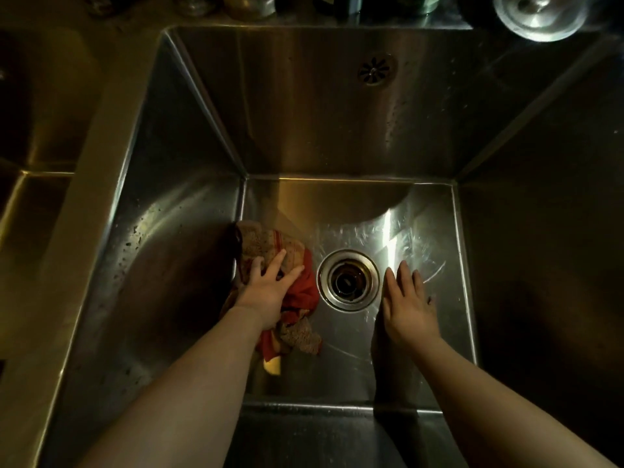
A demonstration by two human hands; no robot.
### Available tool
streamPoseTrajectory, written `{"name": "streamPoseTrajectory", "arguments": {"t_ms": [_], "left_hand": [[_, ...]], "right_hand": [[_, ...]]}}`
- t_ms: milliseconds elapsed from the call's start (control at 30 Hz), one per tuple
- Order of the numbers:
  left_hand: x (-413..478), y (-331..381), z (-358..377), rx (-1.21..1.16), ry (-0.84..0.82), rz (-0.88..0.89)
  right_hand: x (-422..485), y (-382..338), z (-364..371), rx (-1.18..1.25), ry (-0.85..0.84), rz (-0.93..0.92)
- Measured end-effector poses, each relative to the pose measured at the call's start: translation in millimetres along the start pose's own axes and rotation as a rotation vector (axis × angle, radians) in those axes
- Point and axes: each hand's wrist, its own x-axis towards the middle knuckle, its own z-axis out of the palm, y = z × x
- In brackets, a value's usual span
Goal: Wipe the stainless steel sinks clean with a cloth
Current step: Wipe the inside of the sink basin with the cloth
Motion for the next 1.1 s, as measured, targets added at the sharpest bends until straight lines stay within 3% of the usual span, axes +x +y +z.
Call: {"name": "streamPoseTrajectory", "arguments": {"t_ms": [367,700,933,1100], "left_hand": [[-5.6,0.6,13.6,0.052,-0.009,-0.026],[-10.0,0.7,17.1,0.015,0.030,0.002],[-24.1,-4.6,26.0,0.247,-0.037,0.171],[-18.1,-7.7,13.8,0.180,-0.032,0.198]], "right_hand": [[-3.5,17.8,-10.8,-0.096,-0.249,-0.149],[-4.4,16.6,-13.1,-0.070,-0.231,-0.133],[-5.8,16.6,-14.5,-0.065,-0.214,-0.133],[-3.9,19.2,-14.9,-0.088,-0.185,-0.134]]}}
